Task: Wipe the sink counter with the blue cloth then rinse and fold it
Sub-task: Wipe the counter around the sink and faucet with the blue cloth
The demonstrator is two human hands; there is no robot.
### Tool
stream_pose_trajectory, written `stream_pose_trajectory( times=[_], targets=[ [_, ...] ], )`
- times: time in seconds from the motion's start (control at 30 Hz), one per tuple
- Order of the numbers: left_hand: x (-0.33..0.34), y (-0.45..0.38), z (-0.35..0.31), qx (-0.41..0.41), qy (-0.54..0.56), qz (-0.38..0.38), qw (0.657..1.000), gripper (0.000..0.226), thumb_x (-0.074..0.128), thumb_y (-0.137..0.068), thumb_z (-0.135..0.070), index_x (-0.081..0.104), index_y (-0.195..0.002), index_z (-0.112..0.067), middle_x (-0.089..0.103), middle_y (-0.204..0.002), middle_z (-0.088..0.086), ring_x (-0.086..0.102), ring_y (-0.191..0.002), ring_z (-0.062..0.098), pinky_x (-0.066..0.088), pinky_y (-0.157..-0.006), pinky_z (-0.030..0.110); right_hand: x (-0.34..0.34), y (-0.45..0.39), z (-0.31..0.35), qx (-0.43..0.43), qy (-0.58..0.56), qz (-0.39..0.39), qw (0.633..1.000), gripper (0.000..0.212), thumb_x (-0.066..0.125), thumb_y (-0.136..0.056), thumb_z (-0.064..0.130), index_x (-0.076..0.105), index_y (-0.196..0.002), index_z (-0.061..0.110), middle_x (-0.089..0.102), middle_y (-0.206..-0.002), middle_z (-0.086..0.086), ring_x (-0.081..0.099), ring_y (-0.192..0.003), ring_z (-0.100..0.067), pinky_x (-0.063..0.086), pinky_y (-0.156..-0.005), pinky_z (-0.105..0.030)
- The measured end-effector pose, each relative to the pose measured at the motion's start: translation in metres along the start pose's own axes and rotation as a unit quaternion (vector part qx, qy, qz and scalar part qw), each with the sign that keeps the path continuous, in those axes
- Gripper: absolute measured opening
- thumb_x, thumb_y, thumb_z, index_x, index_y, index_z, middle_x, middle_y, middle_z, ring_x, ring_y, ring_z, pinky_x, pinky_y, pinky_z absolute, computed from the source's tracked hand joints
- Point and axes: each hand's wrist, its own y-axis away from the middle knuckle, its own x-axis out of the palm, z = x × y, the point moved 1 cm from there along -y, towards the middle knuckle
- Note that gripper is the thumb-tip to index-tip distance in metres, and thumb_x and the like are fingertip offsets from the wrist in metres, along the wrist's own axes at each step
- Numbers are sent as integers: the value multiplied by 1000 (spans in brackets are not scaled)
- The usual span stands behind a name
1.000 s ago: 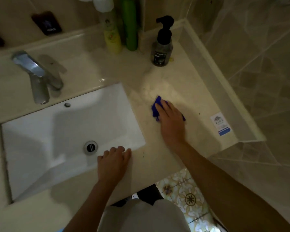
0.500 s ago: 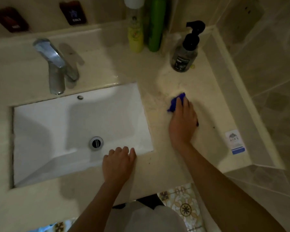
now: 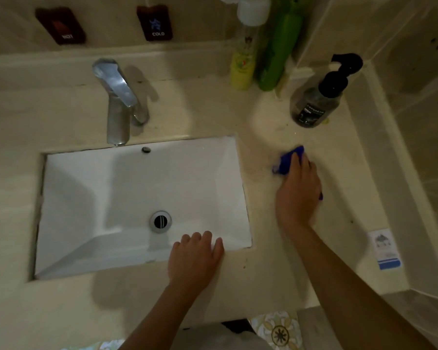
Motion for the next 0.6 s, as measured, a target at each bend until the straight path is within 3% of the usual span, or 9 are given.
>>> stream_pose_trajectory(
  times=[0.07, 0.13, 0.27, 0.33, 0.4, 0.47, 0.53, 0.6],
  targets=[
    [0, -3, 0, 1, 4, 26, 1000, 50, 18, -94, -54, 58, -99, -26, 64, -91, -3, 57, -85, 19, 39, -68, 32, 6, -19, 38, -18, -7, 6, 1000, 59, 56, -89, 7, 42, -146, 9, 44, -151, -13, 43, -137, -33, 42, -108, -49],
    [-3, -14, 2, -3, 39, 34, 999, 44, 25, -97, -53, 57, -108, -25, 65, -100, -1, 58, -91, 20, 46, -76, 34, 11, -20, 69, -99, -21, 29, 994, 58, 55, -89, 13, 43, -146, 12, 43, -153, -12, 42, -139, -31, 43, -107, -47],
    [-35, -60, 23, -33, 146, -77, 986, 49, 34, -98, -47, 52, -132, -16, 59, -130, 10, 54, -116, 28, 44, -95, 42, 13, 1, 64, -308, -42, 45, 949, 50, 54, -91, 7, 51, -141, 13, 48, -150, -9, 44, -138, -30, 44, -105, -48],
    [-57, -90, 37, -17, 141, -134, 981, 51, 41, -98, -43, 43, -142, -16, 44, -147, 15, 40, -135, 33, 35, -107, 48, 9, 5, 37, -264, -55, 42, 962, 48, 54, -94, 7, 50, -142, 12, 49, -149, -9, 44, -137, -29, 42, -108, -46],
    [-79, -122, 54, 6, 81, -176, 981, 58, 44, -98, -43, 34, -148, -16, 29, -157, 17, 26, -145, 37, 26, -114, 52, 13, -9, 24, -113, -56, 32, 992, 51, 54, -92, 7, 46, -142, 14, 50, -144, -6, 47, -132, -26, 44, -108, -44],
    [-92, -147, 71, 8, 21, -178, 984, 65, 43, -97, -46, 28, -152, -16, 22, -160, 17, 19, -148, 38, 21, -115, 56, 22, -39, 38, 22, -40, -6, 999, 54, 59, -88, 6, 47, -139, 14, 54, -137, -6, 54, -122, -27, 49, -101, -45],
    [-95, -159, 85, -11, 0, -136, 991, 71, 43, -96, -48, 17, -156, -20, 14, -163, 13, 10, -151, 34, 17, -116, 59, 30, -65, 71, 39, -15, -12, 999, 64, 62, -86, 11, 41, -146, 9, 49, -146, -11, 50, -129, -32, 45, -106, -46],
    [-90, -162, 96, -28, -17, -114, 993, 75, 41, -95, -50, 4, -157, -28, 4, -165, 6, 1, -152, 28, 15, -117, 60, 35, -79, 113, -9, -20, 6, 1000, 68, 62, -88, 21, 36, -150, 7, 40, -155, -14, 42, -139, -33, 39, -110, -46]
  ],
)
